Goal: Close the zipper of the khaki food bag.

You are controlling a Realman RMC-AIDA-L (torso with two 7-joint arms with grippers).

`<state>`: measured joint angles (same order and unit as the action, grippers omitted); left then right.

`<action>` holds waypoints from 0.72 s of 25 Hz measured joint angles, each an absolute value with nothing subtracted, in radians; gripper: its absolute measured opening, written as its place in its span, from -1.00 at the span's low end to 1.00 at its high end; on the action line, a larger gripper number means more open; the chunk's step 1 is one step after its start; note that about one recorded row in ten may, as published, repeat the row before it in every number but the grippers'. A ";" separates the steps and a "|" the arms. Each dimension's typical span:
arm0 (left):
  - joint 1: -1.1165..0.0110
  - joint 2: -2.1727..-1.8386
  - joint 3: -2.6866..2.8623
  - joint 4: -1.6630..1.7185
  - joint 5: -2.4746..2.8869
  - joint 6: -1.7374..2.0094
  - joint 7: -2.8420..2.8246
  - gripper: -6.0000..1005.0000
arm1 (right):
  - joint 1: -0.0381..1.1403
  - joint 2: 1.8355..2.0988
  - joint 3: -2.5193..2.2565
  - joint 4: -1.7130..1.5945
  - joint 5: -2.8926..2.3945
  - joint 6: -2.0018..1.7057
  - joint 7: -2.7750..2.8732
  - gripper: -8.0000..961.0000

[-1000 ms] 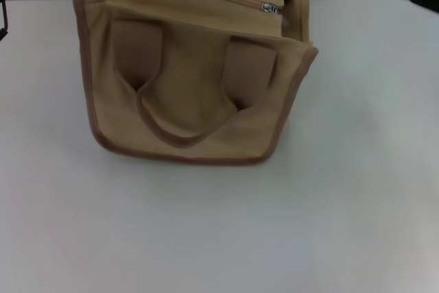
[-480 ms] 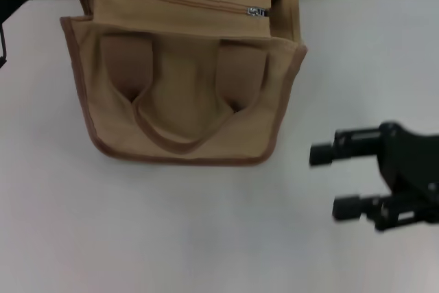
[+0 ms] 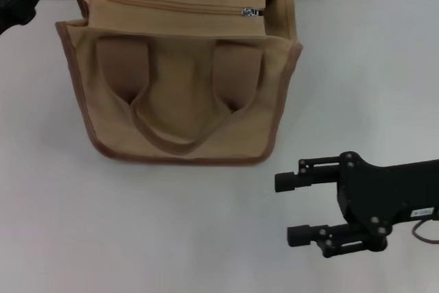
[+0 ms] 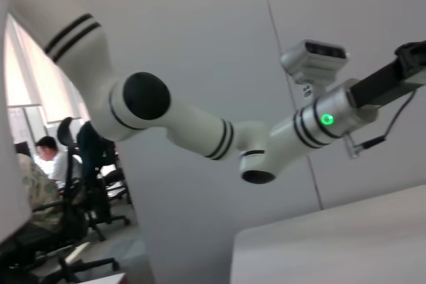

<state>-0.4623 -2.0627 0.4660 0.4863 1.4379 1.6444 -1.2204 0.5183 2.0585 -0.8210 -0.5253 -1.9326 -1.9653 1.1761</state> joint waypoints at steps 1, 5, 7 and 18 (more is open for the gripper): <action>-0.455 -2.061 0.465 0.486 1.438 1.645 -1.224 -0.77 | 0.518 2.061 -0.821 -0.517 -1.933 -1.951 1.165 0.47; -0.430 -2.035 0.472 0.495 1.454 1.654 -1.261 -0.60 | 0.519 2.069 -0.821 -0.497 -1.934 -1.904 1.150 0.49; -0.420 -2.011 0.475 0.498 1.478 1.670 -1.286 -0.43 | 0.522 2.073 -0.821 -0.492 -1.935 -1.882 1.149 0.49; -0.354 -1.902 0.477 0.669 1.716 1.822 -1.352 0.26 | 0.554 2.082 -0.821 -0.421 -1.929 -1.791 1.094 0.53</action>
<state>-0.3544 -1.9015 0.4770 0.6695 1.7159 1.8224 -1.3522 0.5545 2.0816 -0.8206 -0.4209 -1.9291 -1.7914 1.0939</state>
